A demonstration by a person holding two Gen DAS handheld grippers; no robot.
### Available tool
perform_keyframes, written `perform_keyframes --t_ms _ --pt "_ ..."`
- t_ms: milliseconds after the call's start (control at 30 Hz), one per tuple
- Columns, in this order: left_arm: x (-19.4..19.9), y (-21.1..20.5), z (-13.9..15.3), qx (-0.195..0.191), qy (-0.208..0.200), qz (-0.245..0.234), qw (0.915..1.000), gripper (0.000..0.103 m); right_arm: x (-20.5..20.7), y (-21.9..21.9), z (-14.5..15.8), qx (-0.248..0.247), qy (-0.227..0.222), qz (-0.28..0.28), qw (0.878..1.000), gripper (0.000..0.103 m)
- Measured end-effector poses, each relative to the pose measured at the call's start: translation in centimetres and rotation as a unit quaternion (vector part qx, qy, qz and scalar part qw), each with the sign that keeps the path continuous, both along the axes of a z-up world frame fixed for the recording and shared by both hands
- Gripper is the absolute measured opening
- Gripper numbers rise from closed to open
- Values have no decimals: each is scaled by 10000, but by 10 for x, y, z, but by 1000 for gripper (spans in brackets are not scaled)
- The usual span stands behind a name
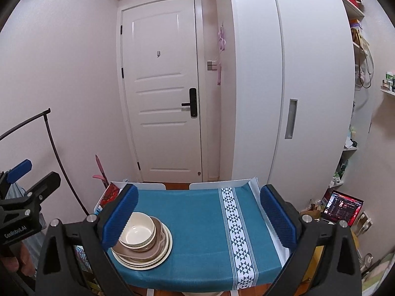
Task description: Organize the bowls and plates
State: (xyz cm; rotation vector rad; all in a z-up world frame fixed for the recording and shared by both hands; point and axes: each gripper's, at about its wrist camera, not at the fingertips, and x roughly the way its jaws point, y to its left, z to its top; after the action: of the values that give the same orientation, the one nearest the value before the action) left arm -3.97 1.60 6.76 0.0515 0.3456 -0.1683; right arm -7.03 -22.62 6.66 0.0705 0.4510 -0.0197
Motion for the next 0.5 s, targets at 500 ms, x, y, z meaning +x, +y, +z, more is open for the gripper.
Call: perform_keyframes --t_ms 500 --pt "3 4 2 -7 -32 37 10000 103 0 5 2 -45 -16 9 10000 98"
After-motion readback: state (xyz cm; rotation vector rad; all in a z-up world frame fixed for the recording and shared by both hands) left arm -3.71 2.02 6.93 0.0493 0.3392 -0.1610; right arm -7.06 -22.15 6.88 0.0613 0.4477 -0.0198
